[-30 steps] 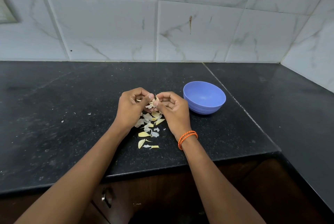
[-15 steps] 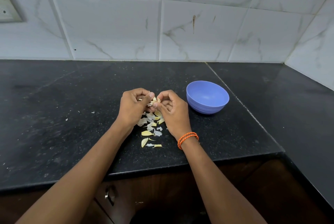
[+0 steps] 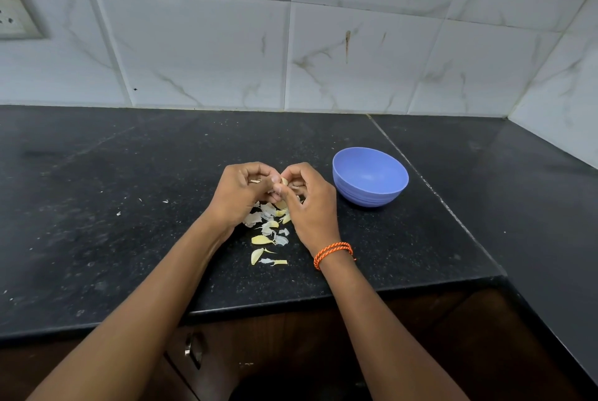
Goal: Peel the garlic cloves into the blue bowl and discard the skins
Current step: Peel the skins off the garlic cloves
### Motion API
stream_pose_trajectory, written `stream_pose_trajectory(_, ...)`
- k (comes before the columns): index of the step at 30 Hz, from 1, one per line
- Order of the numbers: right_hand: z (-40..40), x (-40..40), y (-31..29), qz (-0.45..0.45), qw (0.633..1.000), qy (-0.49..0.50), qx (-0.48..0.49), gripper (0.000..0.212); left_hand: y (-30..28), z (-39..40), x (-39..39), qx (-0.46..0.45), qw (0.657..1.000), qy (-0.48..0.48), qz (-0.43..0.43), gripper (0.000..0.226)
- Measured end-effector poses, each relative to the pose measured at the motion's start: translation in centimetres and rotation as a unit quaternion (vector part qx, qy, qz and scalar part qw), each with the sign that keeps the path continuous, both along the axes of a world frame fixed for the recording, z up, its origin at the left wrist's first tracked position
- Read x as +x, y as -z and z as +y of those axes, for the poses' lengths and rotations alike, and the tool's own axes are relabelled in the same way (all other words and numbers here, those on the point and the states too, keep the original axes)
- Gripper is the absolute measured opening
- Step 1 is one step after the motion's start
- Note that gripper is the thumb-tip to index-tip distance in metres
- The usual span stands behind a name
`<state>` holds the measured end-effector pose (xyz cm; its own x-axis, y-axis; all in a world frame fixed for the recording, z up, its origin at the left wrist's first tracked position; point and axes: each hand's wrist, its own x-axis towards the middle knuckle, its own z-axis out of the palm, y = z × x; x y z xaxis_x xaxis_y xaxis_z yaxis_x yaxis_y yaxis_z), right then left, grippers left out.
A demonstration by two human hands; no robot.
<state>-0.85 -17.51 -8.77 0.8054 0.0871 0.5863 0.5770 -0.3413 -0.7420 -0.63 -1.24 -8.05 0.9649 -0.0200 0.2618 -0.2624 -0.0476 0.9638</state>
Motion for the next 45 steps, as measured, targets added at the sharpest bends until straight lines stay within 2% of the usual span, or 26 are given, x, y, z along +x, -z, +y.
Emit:
stream_pose_trajectory(3,-0.1,0.0,0.1,-0.010,1.000,-0.005,-0.011,0.014,0.0,-0.1,0.0,-0.016,0.999,-0.030,-0.001,0.019)
stream_pose_trajectory(6,0.0,0.1,0.1,-0.008,1.000,-0.010,-0.006,0.014,0.0,0.1,-0.1,0.005,1.000,-0.030,-0.004,0.019)
stream_pose_trajectory(11,-0.7,-0.1,0.0,0.030,0.992,0.003,0.124,0.008,-0.6,-0.2,-0.9,0.036,0.998,0.023,0.047,0.030)
stream_pose_trajectory(15,-0.7,0.0,0.1,0.045,0.987,-0.001,0.156,0.013,-0.8,-0.2,-1.0,0.028,0.997,0.040,0.057,0.033)
stream_pose_trajectory(19,-0.7,-0.2,-0.1,0.038,0.990,-0.003,0.134,0.015,-0.8,-0.1,-1.0,0.033,0.998,0.031,0.047,0.030)
stream_pose_trajectory(24,-0.7,-0.3,-0.4,-0.022,0.996,0.001,0.089,0.012,-0.3,0.2,-0.9,0.111,0.993,-0.019,-0.040,0.020)
stream_pose_trajectory(26,-0.6,-0.3,-0.3,-0.035,0.996,0.018,0.082,0.012,-0.1,0.1,-0.8,0.128,0.990,-0.025,-0.050,0.020)
stream_pose_trajectory(33,-0.7,0.1,0.1,-0.036,0.995,0.032,0.086,0.017,-0.1,-0.4,-0.7,0.149,0.986,0.040,-0.059,0.031)
stream_pose_trajectory(37,-0.5,0.3,0.4,-0.046,0.995,0.079,0.044,0.017,0.0,-1.0,-0.6,0.226,0.967,-0.031,-0.116,0.036)
stream_pose_trajectory(41,-0.2,0.3,0.4,-0.063,0.991,0.117,-0.015,0.013,0.1,-1.3,-0.5,0.258,0.952,-0.066,-0.149,0.032)
stream_pose_trajectory(43,-0.3,0.5,0.5,-0.045,0.991,0.123,-0.003,0.020,0.1,-1.3,-0.7,0.272,0.947,-0.060,-0.161,0.027)
stream_pose_trajectory(45,-0.7,0.8,0.6,0.004,0.994,0.093,0.051,0.020,0.0,-1.3,-0.8,0.273,0.946,-0.055,-0.163,0.025)
